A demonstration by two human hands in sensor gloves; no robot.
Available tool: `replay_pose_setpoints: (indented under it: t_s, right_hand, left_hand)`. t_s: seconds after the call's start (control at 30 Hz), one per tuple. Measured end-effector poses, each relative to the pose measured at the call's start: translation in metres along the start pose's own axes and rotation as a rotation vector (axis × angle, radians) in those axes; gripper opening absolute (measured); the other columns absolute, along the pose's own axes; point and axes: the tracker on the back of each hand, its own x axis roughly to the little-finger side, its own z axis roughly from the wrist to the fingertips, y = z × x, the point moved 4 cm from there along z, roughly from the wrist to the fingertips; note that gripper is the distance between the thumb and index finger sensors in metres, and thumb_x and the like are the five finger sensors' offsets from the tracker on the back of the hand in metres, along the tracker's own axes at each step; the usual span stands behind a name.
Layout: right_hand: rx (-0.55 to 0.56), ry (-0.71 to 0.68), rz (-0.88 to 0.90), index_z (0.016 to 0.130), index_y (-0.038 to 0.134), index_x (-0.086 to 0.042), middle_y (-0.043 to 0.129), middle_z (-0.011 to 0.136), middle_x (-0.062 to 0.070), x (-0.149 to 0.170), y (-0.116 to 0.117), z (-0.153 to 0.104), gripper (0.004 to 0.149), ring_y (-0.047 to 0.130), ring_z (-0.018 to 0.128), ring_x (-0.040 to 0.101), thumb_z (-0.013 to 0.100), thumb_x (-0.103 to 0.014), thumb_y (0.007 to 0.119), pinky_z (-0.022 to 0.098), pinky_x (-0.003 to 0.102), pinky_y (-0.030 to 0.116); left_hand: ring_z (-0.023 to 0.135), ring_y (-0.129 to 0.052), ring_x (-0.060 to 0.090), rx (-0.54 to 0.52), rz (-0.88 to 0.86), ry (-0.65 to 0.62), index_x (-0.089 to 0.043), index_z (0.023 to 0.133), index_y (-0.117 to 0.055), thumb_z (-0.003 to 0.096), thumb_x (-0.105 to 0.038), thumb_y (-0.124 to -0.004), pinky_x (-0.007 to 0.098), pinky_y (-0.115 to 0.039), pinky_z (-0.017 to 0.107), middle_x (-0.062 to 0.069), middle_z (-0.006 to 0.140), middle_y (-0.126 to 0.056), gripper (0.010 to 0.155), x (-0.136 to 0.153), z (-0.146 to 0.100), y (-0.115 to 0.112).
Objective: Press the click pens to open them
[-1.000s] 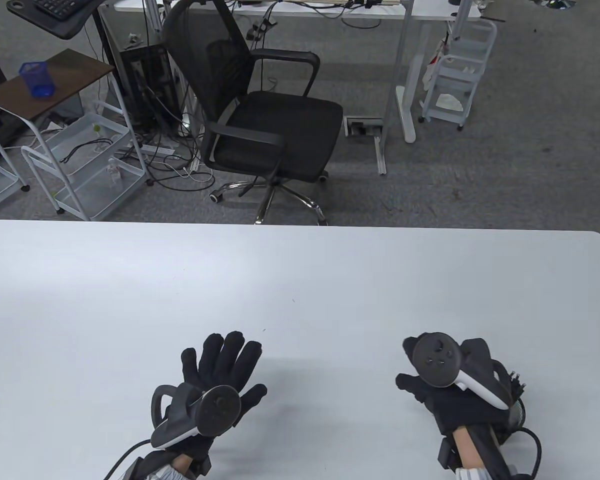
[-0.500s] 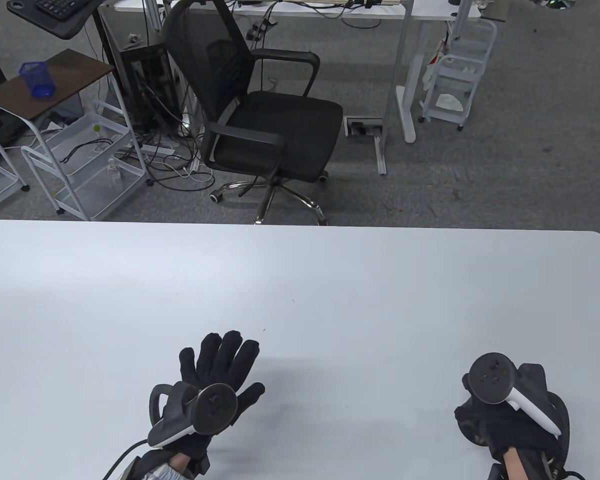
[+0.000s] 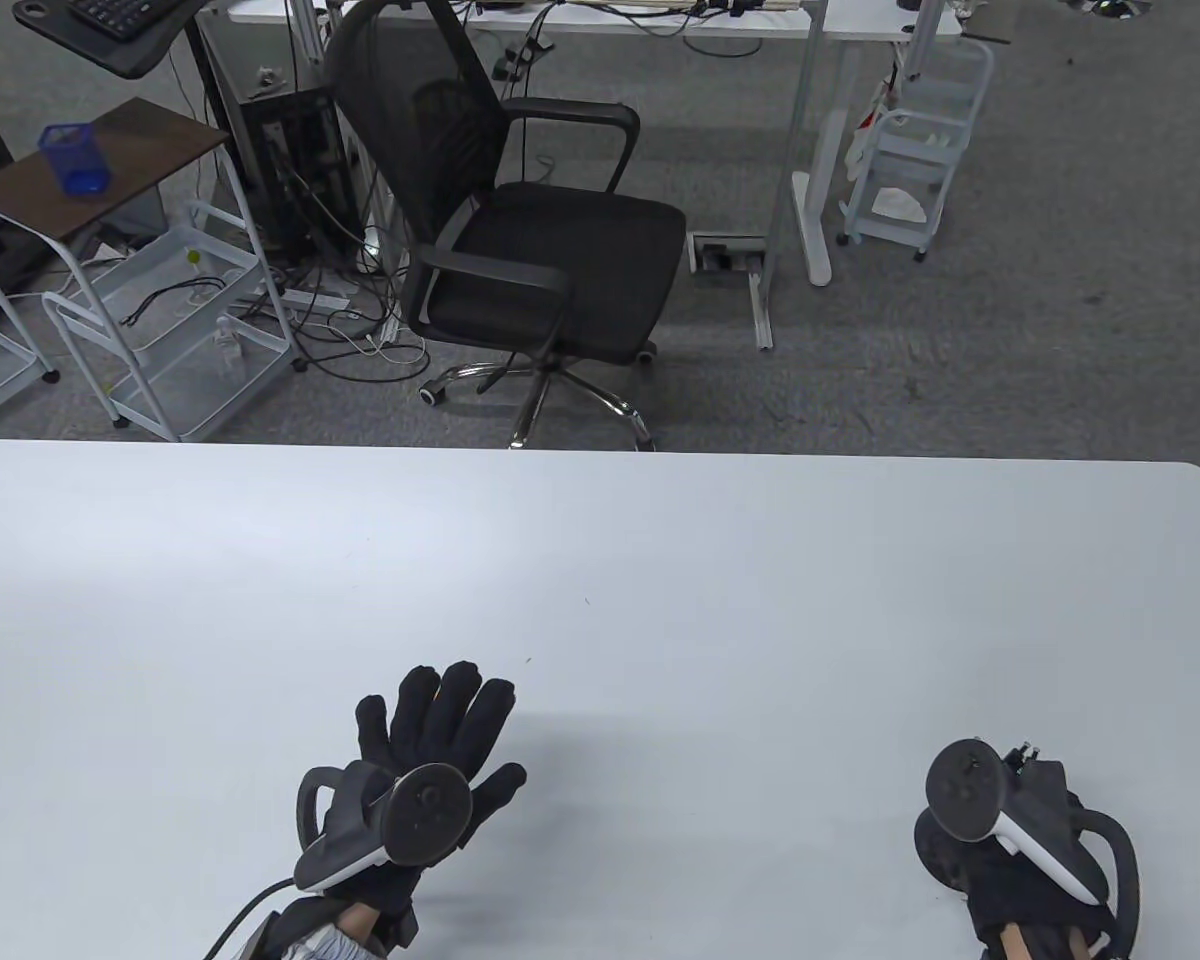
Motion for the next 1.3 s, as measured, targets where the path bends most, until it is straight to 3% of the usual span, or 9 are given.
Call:
replay_pose_setpoints:
  t_s: [0.7,0.97,1.17,1.3]
  right_hand:
    - [0.067,0.034,-0.008,0.101,0.077,0.001,0.084,0.099,0.025,0.003,0.002,0.001,0.046,0.085,0.085,0.041,0.059,-0.017,0.082,0.072,0.071,0.042]
    - [0.080,0.044,-0.050,0.102,0.075,-0.001,0.079,0.102,0.025,-0.002,0.001,0.001,0.043,0.082,0.088,0.042,0.061,-0.015,0.077,0.072,0.071,0.041]
    - [0.104,0.049,-0.018,0.104,0.071,-0.005,0.070,0.107,0.026,-0.005,-0.024,-0.013,0.043,0.071,0.093,0.047,0.062,-0.014,0.075,0.072,0.072,0.038]
    - [0.127,0.019,0.055,0.105,0.070,-0.003,0.070,0.109,0.029,-0.016,-0.058,-0.024,0.044,0.070,0.095,0.050,0.062,-0.013,0.074,0.071,0.074,0.038]
  left_hand:
    - [0.118,-0.034,0.057,-0.006,-0.015,0.002,-0.028,0.126,-0.026,0.0694,-0.059,-0.054,0.081,-0.031,0.076,0.018,0.133,-0.029,0.071,0.003,0.000,0.001]
    - [0.118,-0.035,0.057,-0.002,-0.018,-0.001,-0.028,0.126,-0.025,0.0694,-0.059,-0.054,0.081,-0.031,0.076,0.018,0.133,-0.029,0.071,0.002,0.000,0.001]
    - [0.118,-0.036,0.057,0.002,-0.020,-0.002,-0.028,0.126,-0.025,0.0695,-0.059,-0.054,0.081,-0.031,0.076,0.018,0.133,-0.029,0.071,0.002,0.000,0.000]
    - [0.118,-0.036,0.057,0.008,-0.020,-0.001,-0.028,0.126,-0.025,0.0695,-0.059,-0.054,0.081,-0.031,0.076,0.018,0.133,-0.028,0.071,0.002,0.000,0.000]
